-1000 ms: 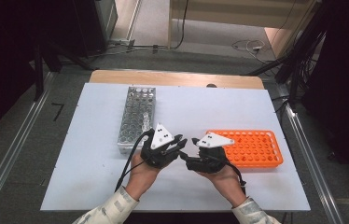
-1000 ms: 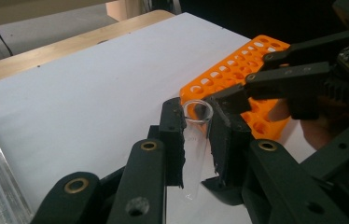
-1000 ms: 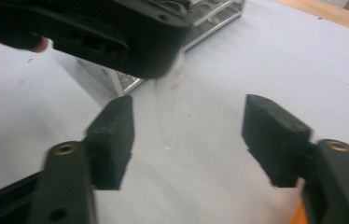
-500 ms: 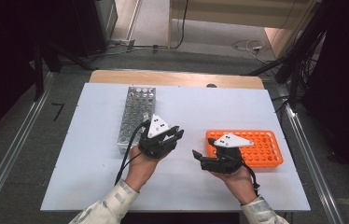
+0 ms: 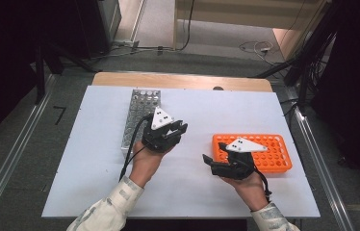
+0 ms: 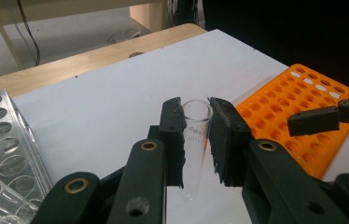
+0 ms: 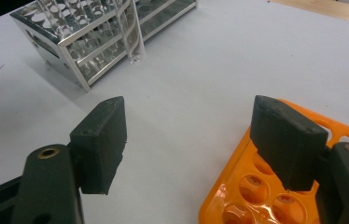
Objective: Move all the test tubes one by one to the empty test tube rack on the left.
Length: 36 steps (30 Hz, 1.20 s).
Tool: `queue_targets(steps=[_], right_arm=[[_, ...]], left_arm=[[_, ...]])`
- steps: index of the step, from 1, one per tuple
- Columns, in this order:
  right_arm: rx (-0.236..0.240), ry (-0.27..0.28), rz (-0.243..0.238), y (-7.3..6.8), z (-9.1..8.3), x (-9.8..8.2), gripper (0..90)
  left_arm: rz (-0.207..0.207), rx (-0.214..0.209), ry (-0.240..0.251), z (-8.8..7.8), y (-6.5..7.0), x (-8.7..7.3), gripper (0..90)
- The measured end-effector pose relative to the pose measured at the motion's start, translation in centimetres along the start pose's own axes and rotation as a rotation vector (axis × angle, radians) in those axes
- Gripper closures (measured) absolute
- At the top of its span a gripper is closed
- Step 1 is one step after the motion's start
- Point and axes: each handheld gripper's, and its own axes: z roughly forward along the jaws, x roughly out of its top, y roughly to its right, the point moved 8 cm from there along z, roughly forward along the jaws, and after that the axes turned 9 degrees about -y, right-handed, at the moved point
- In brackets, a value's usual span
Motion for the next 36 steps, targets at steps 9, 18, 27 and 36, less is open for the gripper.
queue_targets(steps=[9, 18, 27, 36], right_arm=[[-0.001, 0.001, 0.006, 0.1, -0.1, 0.0, 26.0], [0.000, 0.004, 0.004, 0.3, -0.1, 0.0, 26.1], [-0.001, 0.003, 0.004, 0.3, -0.2, 0.0, 26.1], [-0.002, 0.006, 0.006, 0.2, -0.2, 0.0, 26.1]], left_arm=[[-0.021, 0.031, -0.010, 0.7, -1.3, 0.6, 75.3], [-0.044, 0.066, -0.014, 1.1, -2.8, 1.2, 75.3], [-0.060, 0.096, -0.010, 1.0, -4.2, 1.6, 75.3], [-0.074, 0.124, 0.003, 0.5, -5.3, 2.1, 75.3]])
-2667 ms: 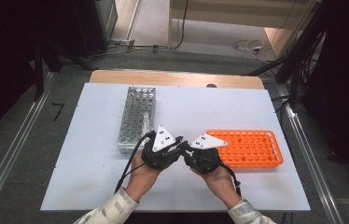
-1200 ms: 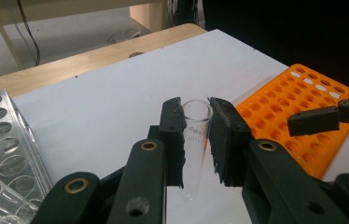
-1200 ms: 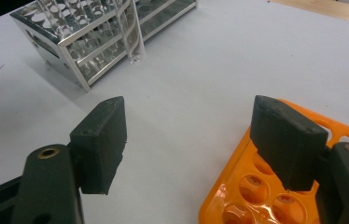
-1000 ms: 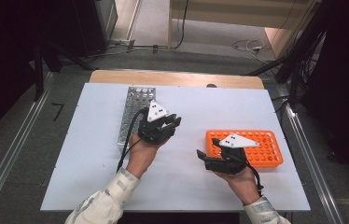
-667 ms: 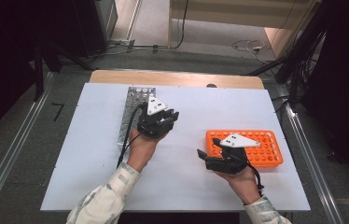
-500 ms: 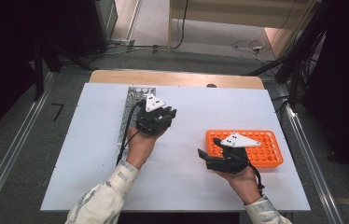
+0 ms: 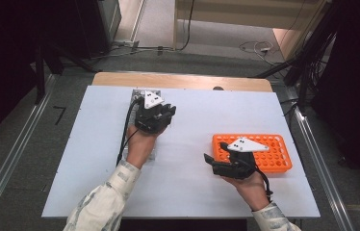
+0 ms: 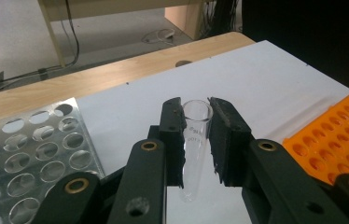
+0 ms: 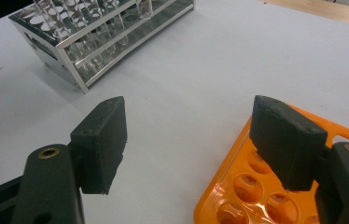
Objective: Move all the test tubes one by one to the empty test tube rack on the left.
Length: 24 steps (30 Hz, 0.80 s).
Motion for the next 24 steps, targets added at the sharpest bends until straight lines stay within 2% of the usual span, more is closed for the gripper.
queue_targets(steps=[12, 24], right_arm=[[0.002, 0.001, -0.007, -0.1, 0.0, 0.0, 26.0], [-0.001, 0.000, -0.006, -0.1, 0.0, 0.0, 26.1]], left_arm=[[-0.032, 0.039, 0.009, -0.3, -1.9, 0.2, 75.4], [-0.055, 0.067, 0.020, -0.7, -3.2, 0.4, 75.4]])
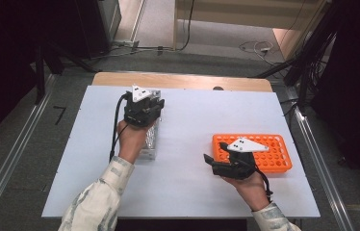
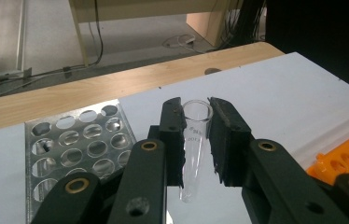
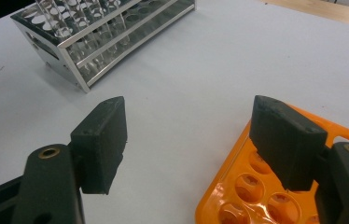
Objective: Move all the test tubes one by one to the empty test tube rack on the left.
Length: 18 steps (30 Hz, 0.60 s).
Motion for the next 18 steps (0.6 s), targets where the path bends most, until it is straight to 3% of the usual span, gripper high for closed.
queue_targets(steps=[18], right_arm=[[0.001, 0.001, -0.001, 0.0, 0.0, 0.0, 26.0]], left_arm=[[-0.030, 0.046, 0.005, -0.3, -2.0, -0.1, 75.4]])
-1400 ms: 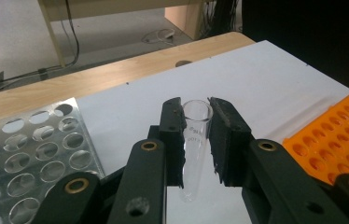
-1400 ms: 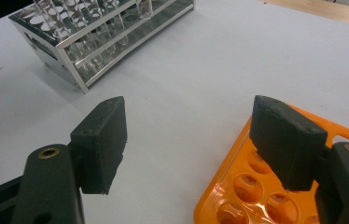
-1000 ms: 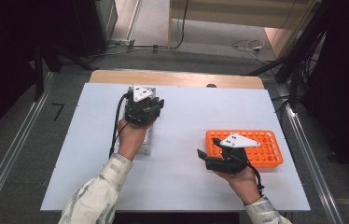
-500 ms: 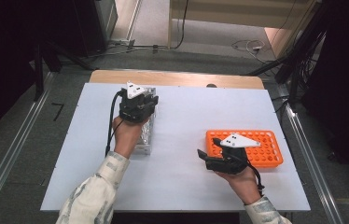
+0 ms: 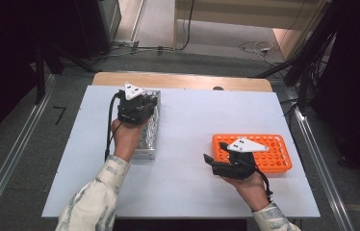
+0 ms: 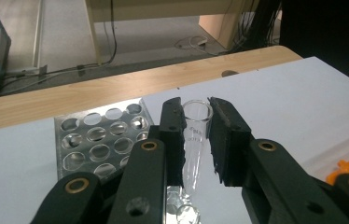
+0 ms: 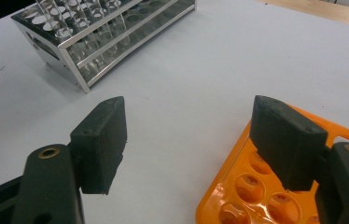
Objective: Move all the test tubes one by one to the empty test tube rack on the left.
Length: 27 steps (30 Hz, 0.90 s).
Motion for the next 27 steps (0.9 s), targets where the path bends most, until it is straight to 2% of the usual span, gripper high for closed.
queue_targets(steps=[8, 16, 27], right_arm=[[-0.002, 0.000, 0.000, 0.0, 0.0, 0.0, 26.0], [-0.003, -0.001, -0.002, 0.0, 0.1, 0.0, 25.9], [-0.007, -0.006, -0.009, -0.1, 0.2, -0.1, 26.0]], left_arm=[[0.000, 0.016, -0.009, 0.2, -0.4, -0.3, 75.4], [0.003, 0.030, -0.029, 0.9, -0.6, -1.3, 75.3], [0.028, 0.051, -0.059, 1.6, -0.4, -2.7, 75.2]])
